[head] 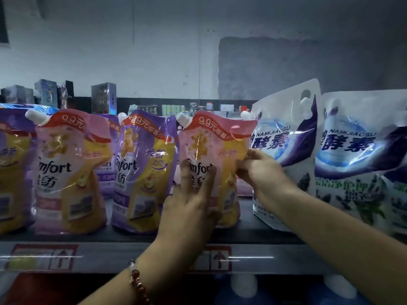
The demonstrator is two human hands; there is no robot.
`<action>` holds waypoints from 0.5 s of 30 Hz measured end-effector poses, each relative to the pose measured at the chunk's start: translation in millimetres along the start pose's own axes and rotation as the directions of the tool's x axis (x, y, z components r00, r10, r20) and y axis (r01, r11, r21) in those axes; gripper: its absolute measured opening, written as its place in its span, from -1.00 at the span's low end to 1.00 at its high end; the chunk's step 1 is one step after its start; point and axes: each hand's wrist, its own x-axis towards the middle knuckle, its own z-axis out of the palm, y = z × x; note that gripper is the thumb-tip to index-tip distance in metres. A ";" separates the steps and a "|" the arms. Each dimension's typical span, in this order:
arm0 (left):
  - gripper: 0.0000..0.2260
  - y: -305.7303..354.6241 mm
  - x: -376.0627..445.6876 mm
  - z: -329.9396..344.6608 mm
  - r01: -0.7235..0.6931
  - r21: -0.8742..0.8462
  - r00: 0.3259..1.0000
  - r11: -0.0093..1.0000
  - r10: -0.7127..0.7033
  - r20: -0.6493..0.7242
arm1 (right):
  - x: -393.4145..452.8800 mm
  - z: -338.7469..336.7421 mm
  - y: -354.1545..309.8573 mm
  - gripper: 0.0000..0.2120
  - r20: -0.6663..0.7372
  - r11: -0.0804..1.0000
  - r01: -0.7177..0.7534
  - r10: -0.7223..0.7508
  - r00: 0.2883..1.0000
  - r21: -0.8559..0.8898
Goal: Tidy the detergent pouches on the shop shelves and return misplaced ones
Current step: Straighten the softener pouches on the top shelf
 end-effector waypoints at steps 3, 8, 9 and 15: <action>-0.16 -8.5 -5.2 6.4 -0.044 0.008 0.999 0.999 0.044 -0.003 | -13.5 -0.4 1.5 -0.72 0.015 0.976 0.046 -0.044 0.999 -0.212; -0.27 -19.7 -12.7 -7.2 -0.150 -0.054 0.987 0.987 0.146 -0.073 | -56.7 3.7 -10.2 -0.69 0.037 0.918 0.141 -0.137 0.990 -0.370; -0.29 -23.1 -13.6 -12.2 -0.181 -0.059 0.980 0.982 0.175 -0.091 | -63.6 3.7 -12.2 -0.63 0.036 0.868 0.174 -0.178 0.983 -0.464; -0.32 -36.1 -22.4 -40.7 -0.287 -0.013 0.957 0.958 0.286 -0.056 | -113.7 2.7 -22.9 -0.35 0.209 0.308 0.279 -0.242 0.948 -0.910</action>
